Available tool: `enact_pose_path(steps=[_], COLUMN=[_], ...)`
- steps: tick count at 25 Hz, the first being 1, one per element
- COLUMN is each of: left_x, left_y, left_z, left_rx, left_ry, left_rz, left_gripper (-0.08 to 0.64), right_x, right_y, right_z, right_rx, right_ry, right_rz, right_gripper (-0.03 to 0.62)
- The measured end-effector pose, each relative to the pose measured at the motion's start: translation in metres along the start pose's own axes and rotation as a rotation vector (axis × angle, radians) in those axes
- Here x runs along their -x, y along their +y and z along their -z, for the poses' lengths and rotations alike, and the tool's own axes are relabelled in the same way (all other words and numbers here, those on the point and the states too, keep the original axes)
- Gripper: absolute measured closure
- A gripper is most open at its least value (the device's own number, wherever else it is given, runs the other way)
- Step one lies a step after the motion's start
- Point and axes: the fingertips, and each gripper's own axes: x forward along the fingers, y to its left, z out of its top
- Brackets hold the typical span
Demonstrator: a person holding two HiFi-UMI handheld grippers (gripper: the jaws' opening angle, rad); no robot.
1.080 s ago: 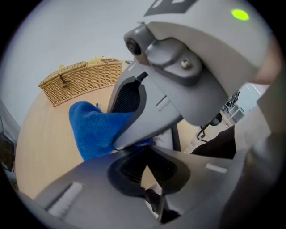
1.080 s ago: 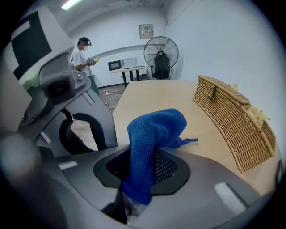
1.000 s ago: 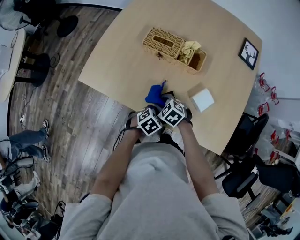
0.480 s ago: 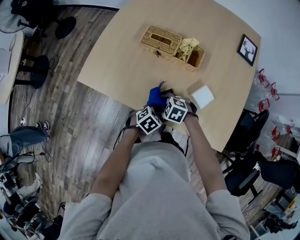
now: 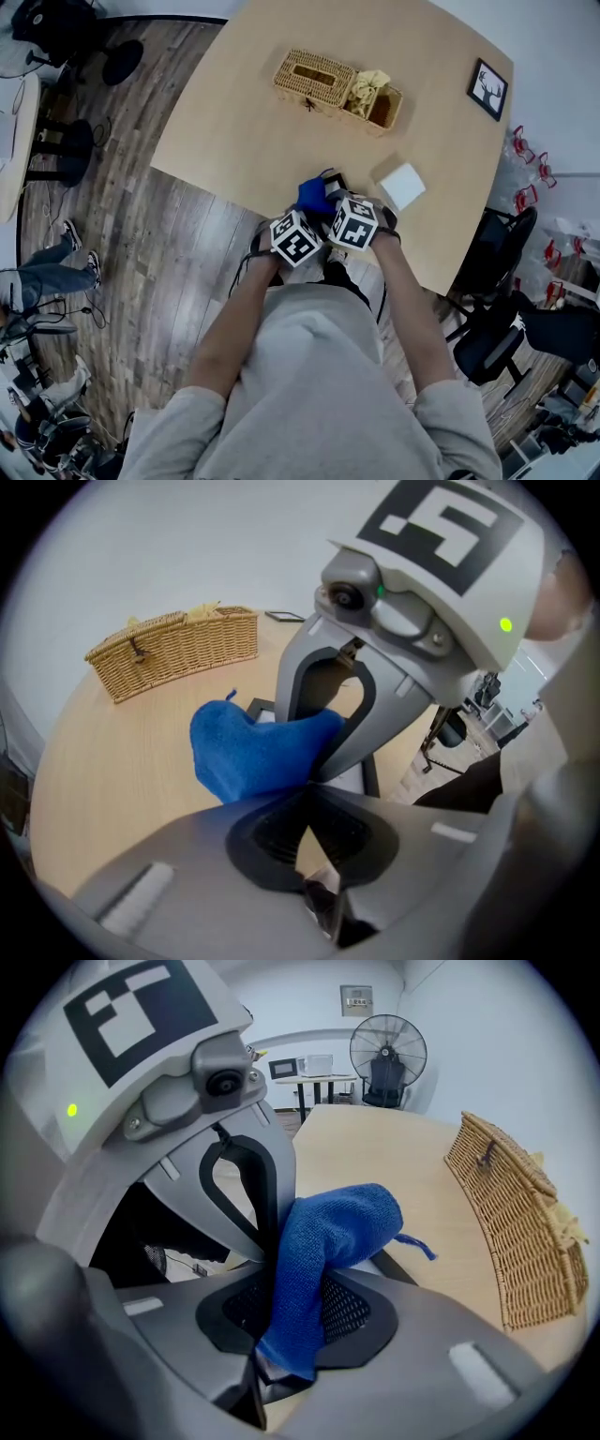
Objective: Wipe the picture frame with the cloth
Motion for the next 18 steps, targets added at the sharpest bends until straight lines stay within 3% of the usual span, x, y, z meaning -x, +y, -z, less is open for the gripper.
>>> enact_pose_path(steps=[8, 18], left_x=[0.002, 0.003], left_y=[0.002, 0.0], left_z=[0.0, 0.001], left_rx=[0.016, 0.005], left_ry=[-0.024, -0.059], left_rz=[0.018, 0.047], left_gripper=[0.506, 0.506], right_x=[0.004, 0.007], right_y=[0.01, 0.029], right_z=[0.009, 0.02], right_rx=[-0.19, -0.33], right_ry=[-0.019, 0.058], right_rz=[0.065, 0.111], right_gripper=[0.488, 0.488])
